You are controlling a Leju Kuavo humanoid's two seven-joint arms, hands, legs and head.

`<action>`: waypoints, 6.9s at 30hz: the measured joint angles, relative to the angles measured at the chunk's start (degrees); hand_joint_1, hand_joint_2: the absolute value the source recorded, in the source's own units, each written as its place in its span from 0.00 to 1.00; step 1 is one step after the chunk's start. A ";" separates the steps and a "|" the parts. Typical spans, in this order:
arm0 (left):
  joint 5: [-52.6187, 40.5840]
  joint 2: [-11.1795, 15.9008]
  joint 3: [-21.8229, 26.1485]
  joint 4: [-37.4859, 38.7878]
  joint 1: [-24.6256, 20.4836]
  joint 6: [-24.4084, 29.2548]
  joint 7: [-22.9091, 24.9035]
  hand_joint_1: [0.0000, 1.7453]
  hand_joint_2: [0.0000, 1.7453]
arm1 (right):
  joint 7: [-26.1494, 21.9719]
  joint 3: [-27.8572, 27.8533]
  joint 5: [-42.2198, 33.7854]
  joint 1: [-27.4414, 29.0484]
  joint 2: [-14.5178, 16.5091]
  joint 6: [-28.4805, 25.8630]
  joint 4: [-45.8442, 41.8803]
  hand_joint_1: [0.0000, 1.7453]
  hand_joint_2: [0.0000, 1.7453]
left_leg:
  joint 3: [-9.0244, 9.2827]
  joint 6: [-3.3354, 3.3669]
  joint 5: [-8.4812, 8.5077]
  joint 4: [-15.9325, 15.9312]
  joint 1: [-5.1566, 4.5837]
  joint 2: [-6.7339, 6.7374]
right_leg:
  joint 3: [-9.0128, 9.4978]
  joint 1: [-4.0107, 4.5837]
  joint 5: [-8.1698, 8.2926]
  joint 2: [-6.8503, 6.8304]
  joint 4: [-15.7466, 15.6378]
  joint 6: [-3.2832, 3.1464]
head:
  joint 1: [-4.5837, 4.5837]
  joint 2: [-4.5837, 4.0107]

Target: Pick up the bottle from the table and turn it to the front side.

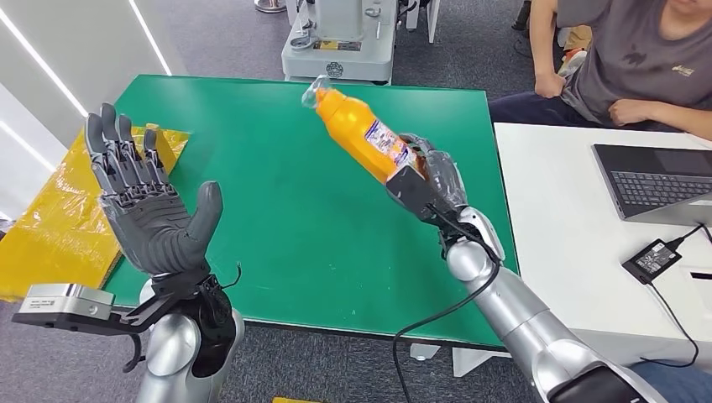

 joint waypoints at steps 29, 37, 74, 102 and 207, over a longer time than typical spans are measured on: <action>0.81 -0.15 -7.33 5.12 -7.43 -17.27 4.49 0.00 1.00 | -16.44 -2.64 7.67 16.80 1.81 -12.81 -22.94 1.00 1.00 | 0.00 0.00 0.00 0.00 0.00 0.02 | -0.03 0.00 -0.01 0.02 0.00 0.00 | 0.00 0.00; 2.04 -0.57 -8.04 5.35 -8.87 -21.15 6.11 0.00 1.00 | -17.47 -3.02 7.50 16.82 2.32 -9.73 -22.32 1.00 1.00 | 0.00 0.00 0.00 0.00 0.00 0.01 | -0.03 0.00 -0.01 0.02 0.00 0.00 | 0.00 0.00; 1.49 -2.00 -7.67 9.16 -9.69 -20.21 6.53 0.00 1.00 | -18.46 1.56 0.07 16.97 2.48 -10.55 -22.90 1.00 1.00 | -0.01 0.00 0.00 0.00 0.00 0.01 | -0.03 0.00 -0.01 0.02 0.00 0.00 | -0.01 0.00; 1.50 -1.96 -7.65 9.43 -9.82 -21.45 6.92 0.00 1.00 | -18.50 4.98 0.01 17.64 3.12 -10.35 -20.23 1.00 1.00 | -0.01 0.00 0.00 0.00 0.00 0.01 | -0.03 0.00 -0.01 0.01 0.00 0.00 | 0.00 0.00; -12.16 2.57 -0.27 9.77 -6.62 -6.76 7.18 1.00 1.00 | -18.60 2.52 -9.34 29.77 6.61 -11.32 -49.99 0.00 1.00 | -0.02 -0.01 0.00 -0.04 0.01 0.03 | -0.05 0.01 -0.02 0.02 0.02 -0.02 | 0.00 0.00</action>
